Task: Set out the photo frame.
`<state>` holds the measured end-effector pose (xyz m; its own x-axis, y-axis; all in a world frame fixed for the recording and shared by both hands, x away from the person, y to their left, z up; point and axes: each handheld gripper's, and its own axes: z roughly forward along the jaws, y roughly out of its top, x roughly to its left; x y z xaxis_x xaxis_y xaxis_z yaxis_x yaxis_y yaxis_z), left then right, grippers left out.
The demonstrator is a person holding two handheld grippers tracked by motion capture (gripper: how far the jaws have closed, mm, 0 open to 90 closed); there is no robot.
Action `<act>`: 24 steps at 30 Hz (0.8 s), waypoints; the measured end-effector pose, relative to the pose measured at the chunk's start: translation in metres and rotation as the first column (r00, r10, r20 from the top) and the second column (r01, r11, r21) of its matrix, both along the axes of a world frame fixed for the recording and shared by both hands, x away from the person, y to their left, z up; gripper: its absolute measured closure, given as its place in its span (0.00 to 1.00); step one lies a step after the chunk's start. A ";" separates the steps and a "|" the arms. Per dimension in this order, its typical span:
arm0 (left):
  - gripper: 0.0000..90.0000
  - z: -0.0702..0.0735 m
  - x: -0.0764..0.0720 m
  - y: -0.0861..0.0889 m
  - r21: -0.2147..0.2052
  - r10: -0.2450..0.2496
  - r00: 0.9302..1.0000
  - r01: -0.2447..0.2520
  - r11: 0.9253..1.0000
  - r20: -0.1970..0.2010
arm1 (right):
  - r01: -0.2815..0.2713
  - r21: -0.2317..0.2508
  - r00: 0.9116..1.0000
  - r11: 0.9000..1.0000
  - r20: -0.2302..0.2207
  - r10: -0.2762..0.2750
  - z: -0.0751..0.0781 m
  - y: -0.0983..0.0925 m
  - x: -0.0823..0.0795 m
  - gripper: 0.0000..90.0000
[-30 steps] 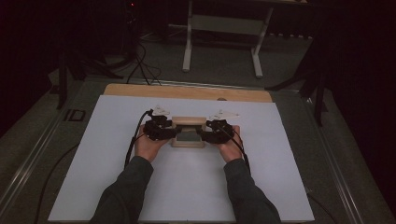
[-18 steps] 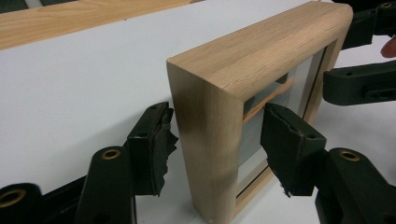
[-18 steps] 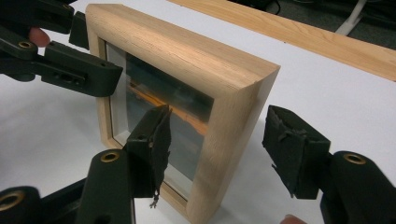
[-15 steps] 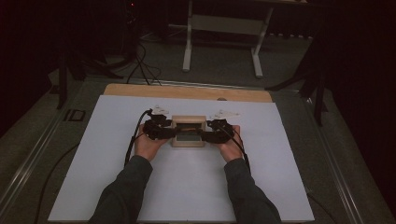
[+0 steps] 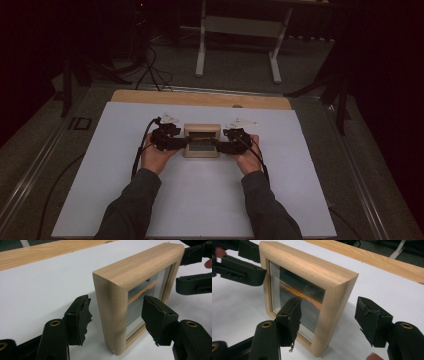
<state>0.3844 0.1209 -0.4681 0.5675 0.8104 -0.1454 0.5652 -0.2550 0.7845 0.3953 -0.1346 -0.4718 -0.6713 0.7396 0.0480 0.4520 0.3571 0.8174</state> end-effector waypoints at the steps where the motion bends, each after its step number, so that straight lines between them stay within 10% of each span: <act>1: 0.44 0.001 -0.002 0.000 0.003 0.000 1.000 0.000 1.000 0.004 | 0.000 -0.002 1.000 1.000 0.002 0.000 0.001 -0.001 -0.001 0.41; 24: 0.43 0.022 -0.048 0.030 0.013 0.010 0.998 -0.010 1.000 0.062 | -0.014 -0.044 1.000 0.999 0.018 0.015 0.012 -0.019 -0.022 0.39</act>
